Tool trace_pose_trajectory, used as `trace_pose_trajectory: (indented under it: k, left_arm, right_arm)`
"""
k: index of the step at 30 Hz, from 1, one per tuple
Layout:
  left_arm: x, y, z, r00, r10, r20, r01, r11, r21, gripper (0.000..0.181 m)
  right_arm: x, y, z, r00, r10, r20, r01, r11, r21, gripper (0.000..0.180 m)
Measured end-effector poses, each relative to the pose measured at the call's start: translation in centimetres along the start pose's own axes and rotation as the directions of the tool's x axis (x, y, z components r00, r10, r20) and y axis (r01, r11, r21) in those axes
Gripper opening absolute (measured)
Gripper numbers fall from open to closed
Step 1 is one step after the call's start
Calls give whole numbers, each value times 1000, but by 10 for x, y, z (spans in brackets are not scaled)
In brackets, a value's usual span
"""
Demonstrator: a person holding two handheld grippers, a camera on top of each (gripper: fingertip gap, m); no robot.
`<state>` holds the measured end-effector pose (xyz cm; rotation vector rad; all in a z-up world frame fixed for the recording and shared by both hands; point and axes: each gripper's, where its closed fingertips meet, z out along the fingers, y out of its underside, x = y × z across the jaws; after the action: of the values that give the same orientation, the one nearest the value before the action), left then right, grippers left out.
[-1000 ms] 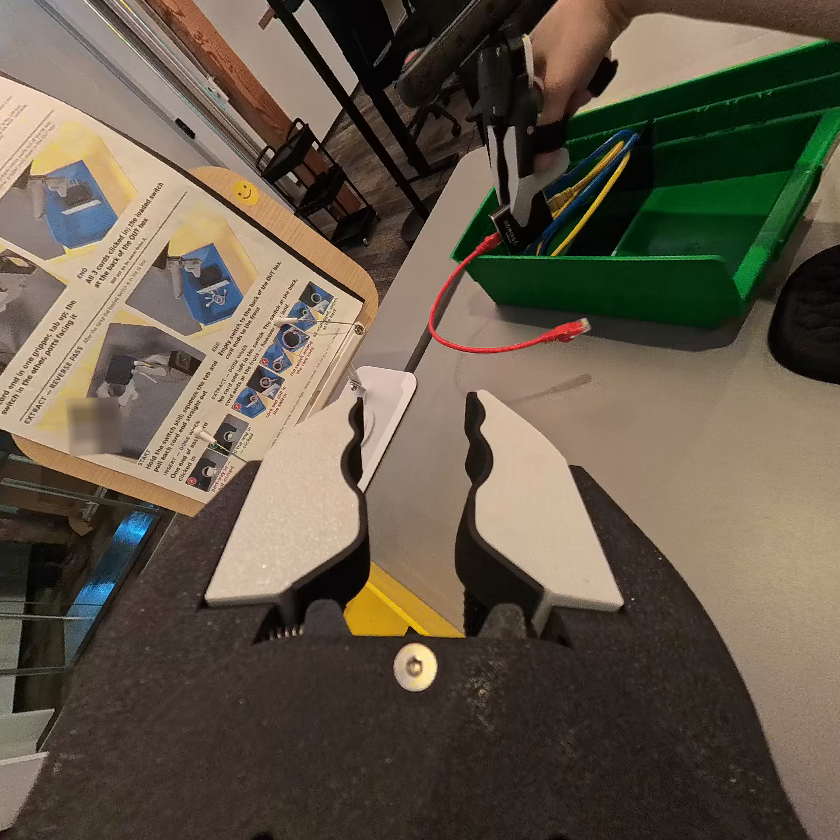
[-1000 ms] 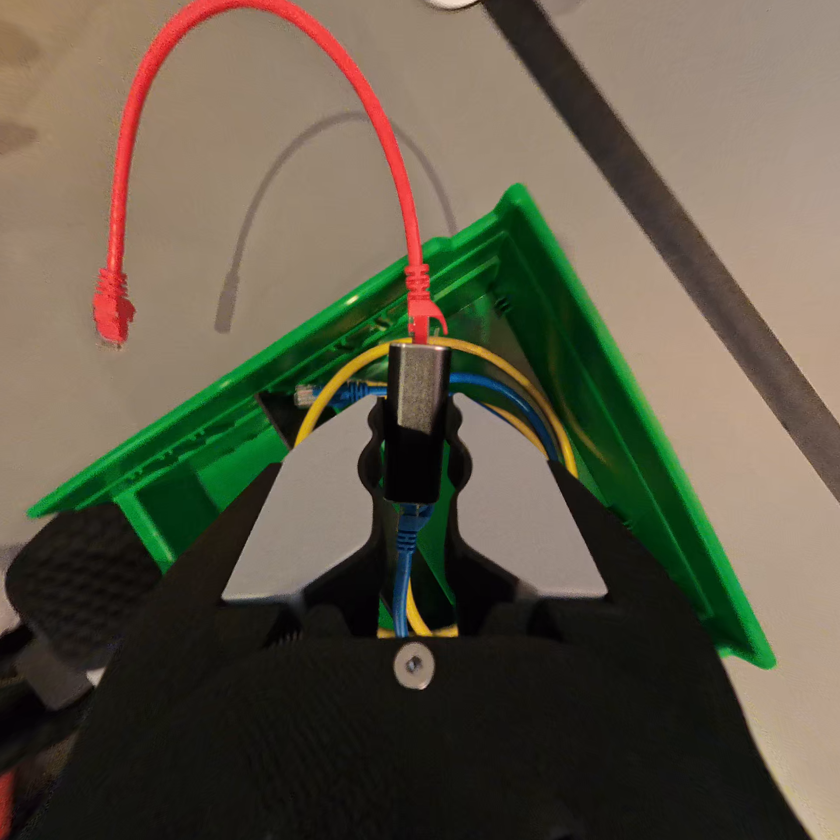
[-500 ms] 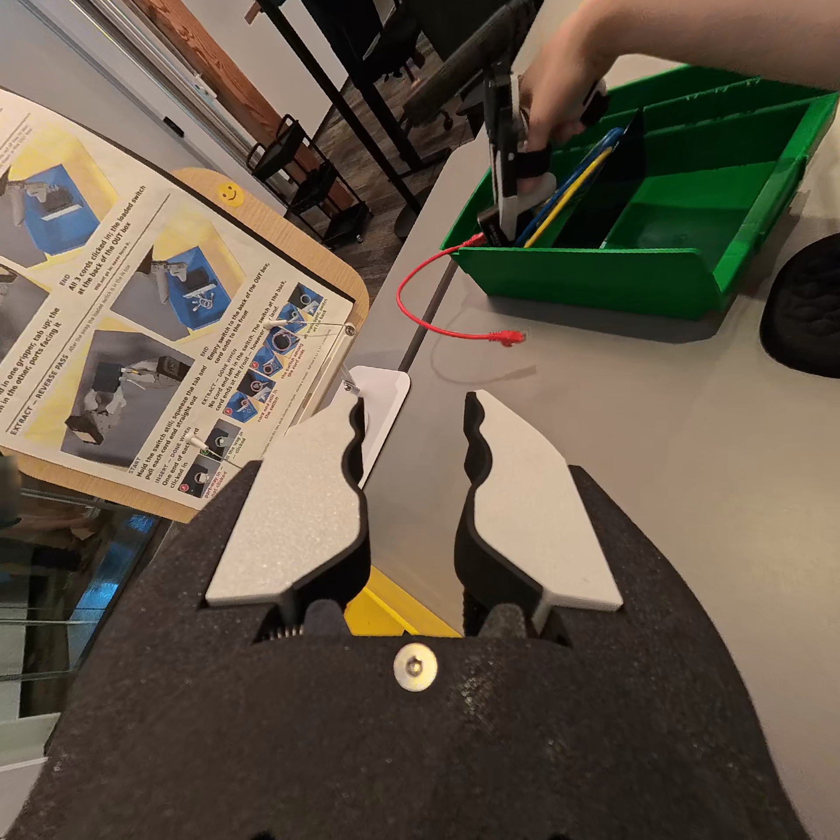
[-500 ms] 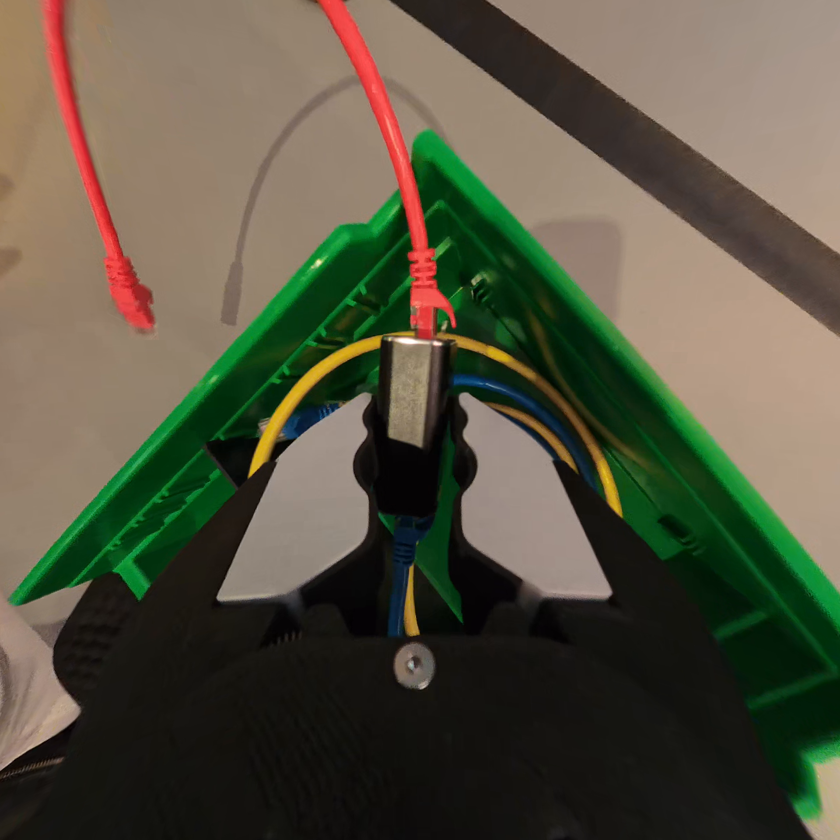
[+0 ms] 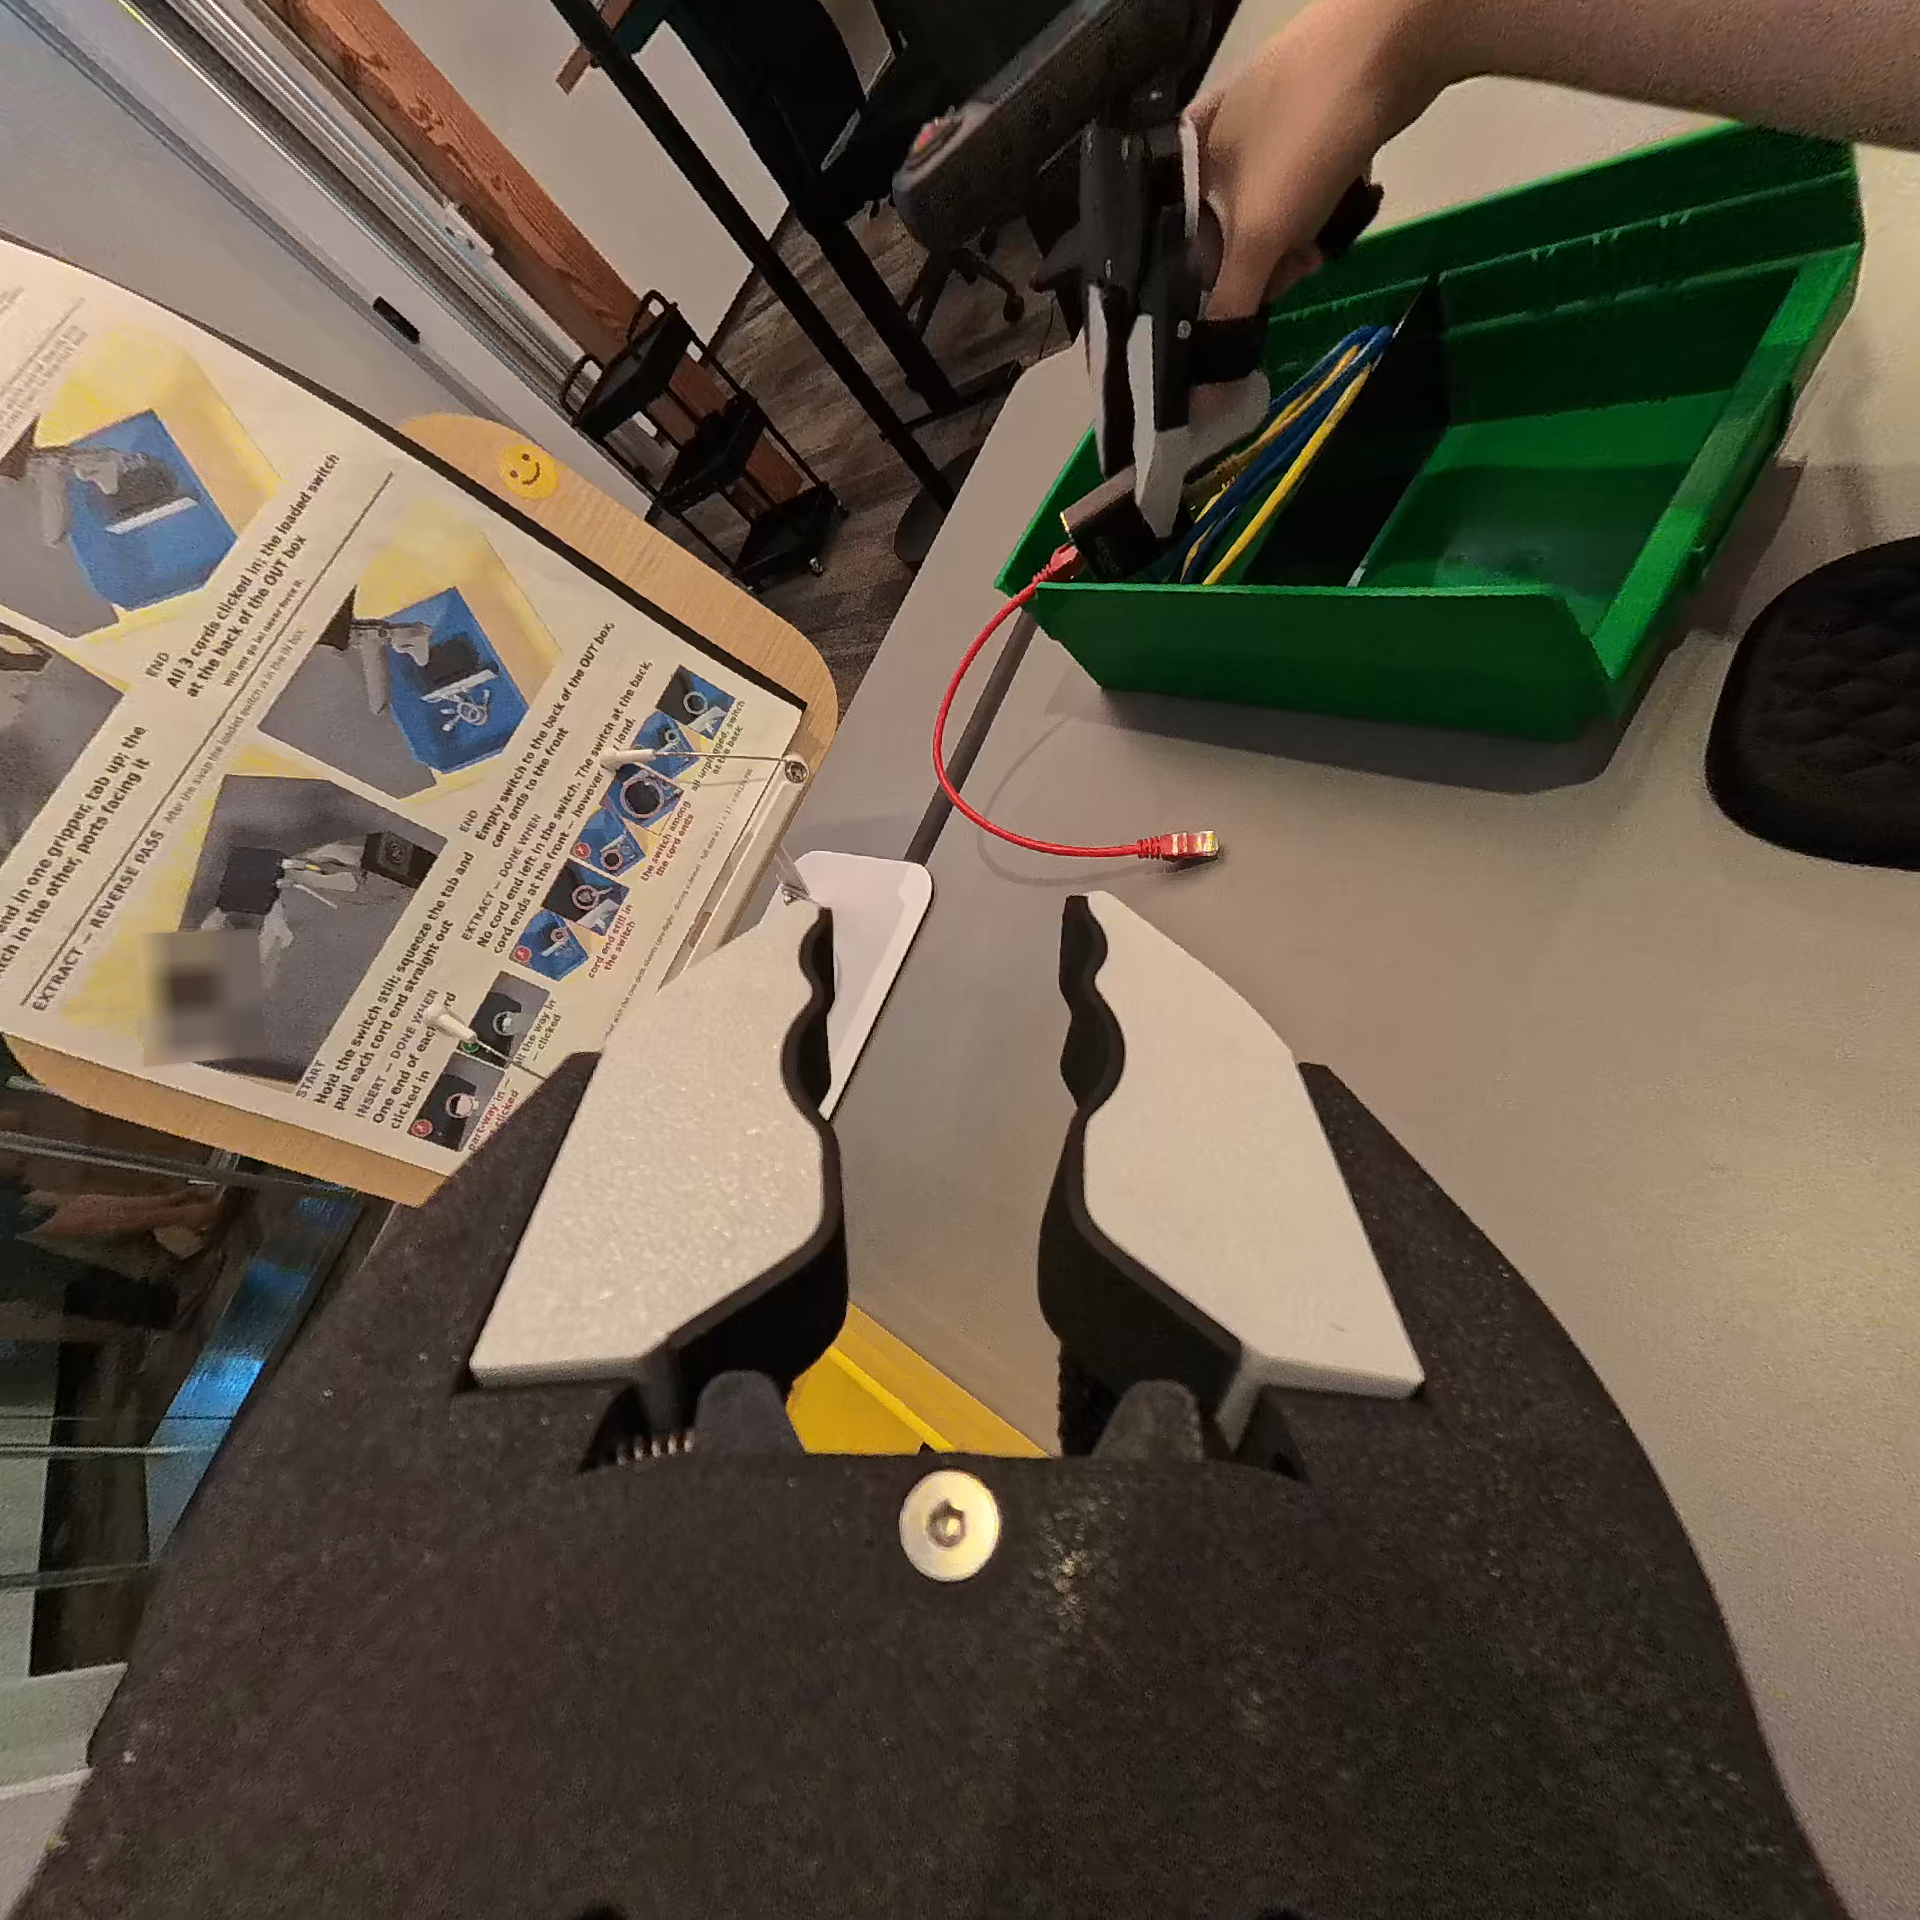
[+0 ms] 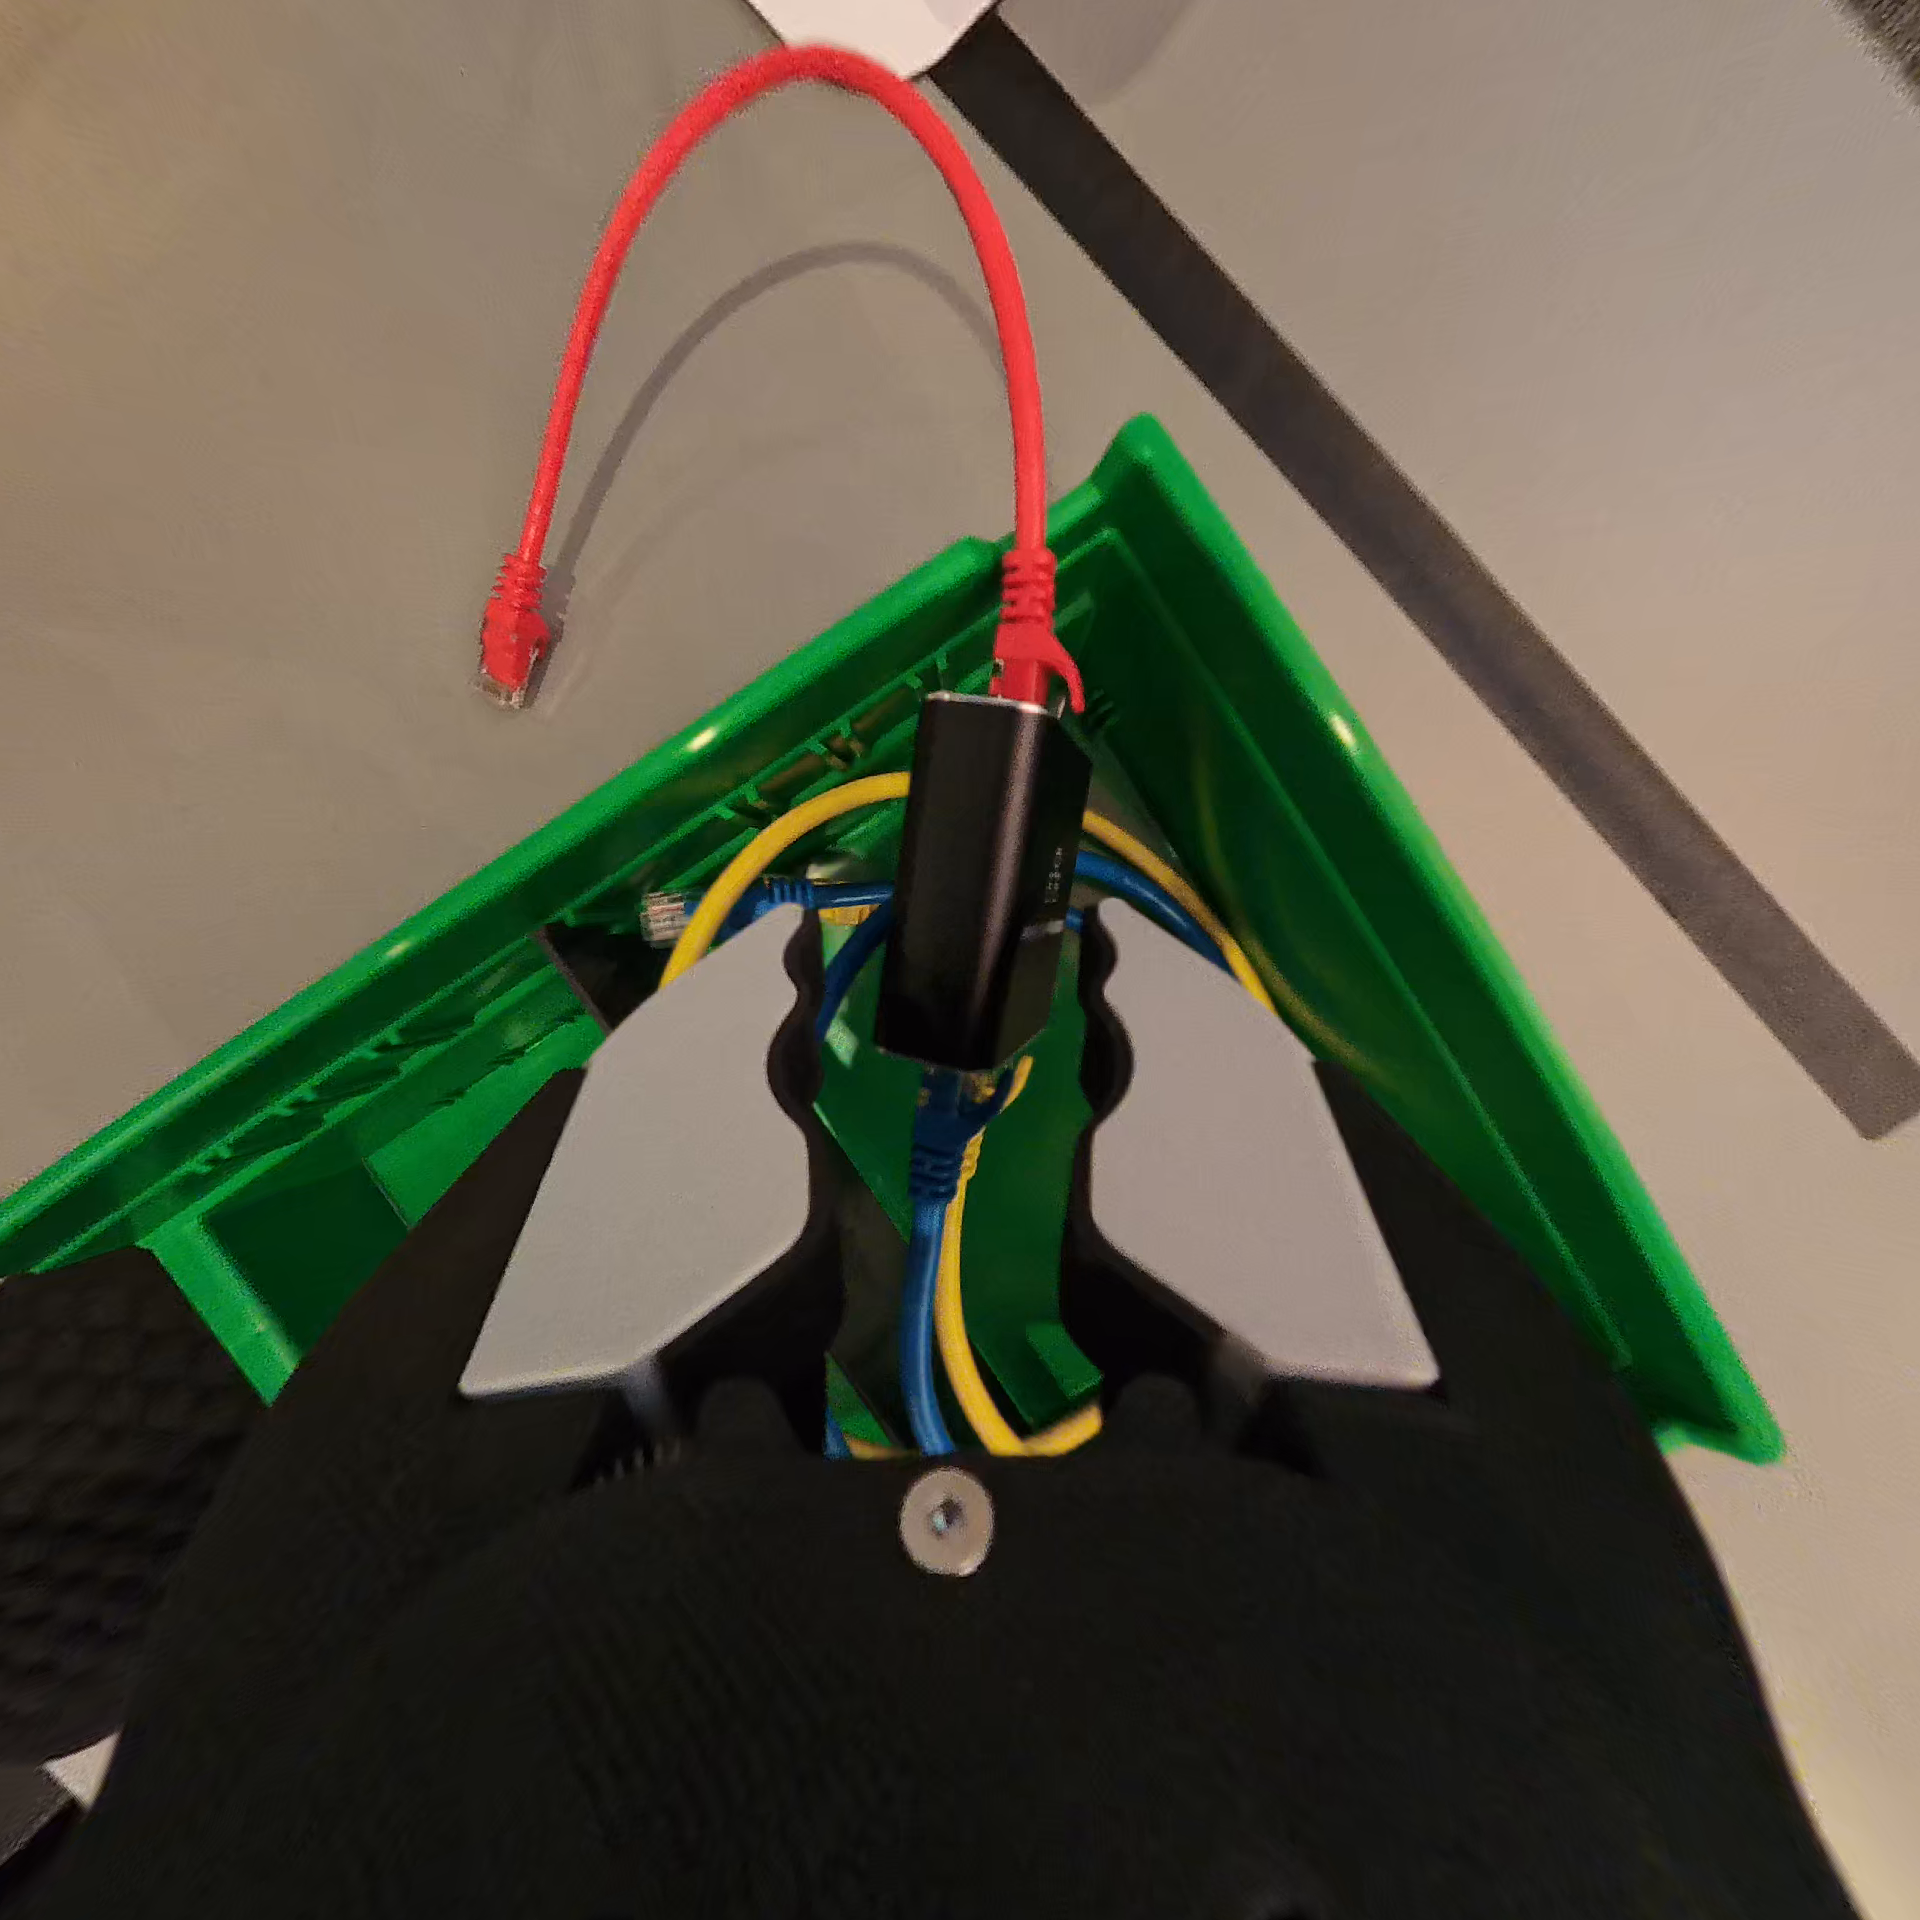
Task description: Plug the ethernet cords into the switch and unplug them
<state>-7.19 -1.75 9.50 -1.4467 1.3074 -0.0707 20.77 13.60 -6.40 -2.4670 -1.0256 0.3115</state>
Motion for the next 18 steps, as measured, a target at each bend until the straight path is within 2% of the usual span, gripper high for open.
trace_pose_trajectory:
  k: [2,4,6,8,9,11,13,15,18]
  left_arm:
    - [-1,-1,-2,1000,-1,3,1,1000,5,41]
    - [-4,-1,-5,1000,-1,15,1,1000,8,41]
    - [-10,0,-10,999,-6,39,6,1000,11,41]
    - [-17,-1,-17,998,-23,59,22,999,27,41]
    - [-20,-2,-20,997,-37,65,35,999,40,40]
    - [-26,-3,-30,995,-64,83,59,996,61,40]
    - [-32,-4,-41,991,-81,103,72,994,84,40]
    - [-33,-7,-54,990,-92,108,79,990,118,40]
    - [-31,-12,-67,990,-104,91,90,984,155,40]
  right_arm:
    - [-1,-11,-15,997,-39,-65,41,998,45,54]
    - [-7,-38,-41,976,-98,-195,131,978,164,52]
    - [-26,-68,-70,919,-134,-370,244,931,270,44]
    - [-67,-95,-78,889,-119,-442,302,878,372,31]
    - [-92,-105,-68,909,-111,-401,285,868,406,30]
    - [-127,-114,-30,964,-34,-264,144,899,413,31]
    - [-133,-113,14,978,86,-190,-19,944,330,32]
    - [-118,-107,51,953,144,-267,-81,969,233,35]
    - [-107,-104,90,924,225,-308,-164,964,211,36]
